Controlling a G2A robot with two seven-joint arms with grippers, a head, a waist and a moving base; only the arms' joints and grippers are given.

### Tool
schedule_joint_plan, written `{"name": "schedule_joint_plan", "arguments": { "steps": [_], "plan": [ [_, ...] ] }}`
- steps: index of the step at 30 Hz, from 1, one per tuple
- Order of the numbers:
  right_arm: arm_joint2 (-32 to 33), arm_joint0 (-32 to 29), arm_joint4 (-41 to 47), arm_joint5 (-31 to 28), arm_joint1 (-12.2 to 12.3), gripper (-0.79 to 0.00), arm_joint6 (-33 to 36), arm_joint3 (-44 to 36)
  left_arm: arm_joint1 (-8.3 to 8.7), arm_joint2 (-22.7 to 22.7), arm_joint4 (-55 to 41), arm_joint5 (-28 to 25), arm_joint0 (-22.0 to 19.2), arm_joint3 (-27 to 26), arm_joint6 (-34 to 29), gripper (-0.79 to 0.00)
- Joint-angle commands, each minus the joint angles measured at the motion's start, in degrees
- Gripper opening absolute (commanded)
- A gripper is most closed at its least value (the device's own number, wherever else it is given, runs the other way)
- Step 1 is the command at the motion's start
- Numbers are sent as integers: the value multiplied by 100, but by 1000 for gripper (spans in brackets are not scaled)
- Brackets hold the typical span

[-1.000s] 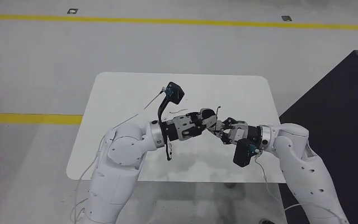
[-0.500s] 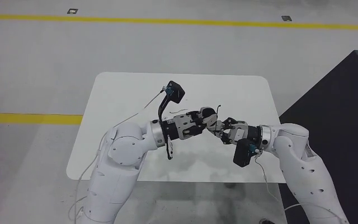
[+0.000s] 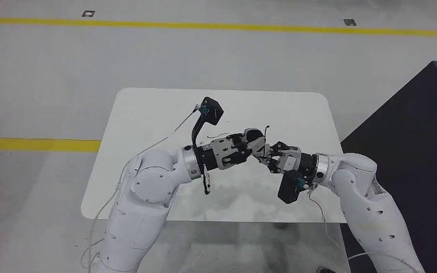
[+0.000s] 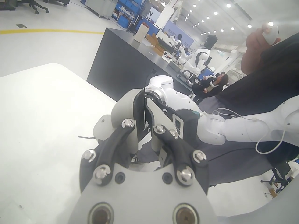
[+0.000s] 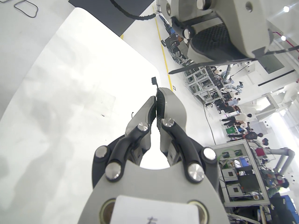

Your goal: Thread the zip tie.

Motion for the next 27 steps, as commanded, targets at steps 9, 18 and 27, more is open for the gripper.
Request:
{"name": "schedule_joint_plan", "arguments": {
  "steps": [9,18,27],
  "plan": [
    [-17,-57,144,75,58,-785,-136,-63,67,76,127,84,-78,103,89,-785],
    [-17,-57,144,75,58,-785,-136,-63,151,27,196,144,80,-145,140,-785],
    [-17,-57,144,75,58,-785,-136,-63,211,86,250,156,117,-251,217,-785]
  ]
}}
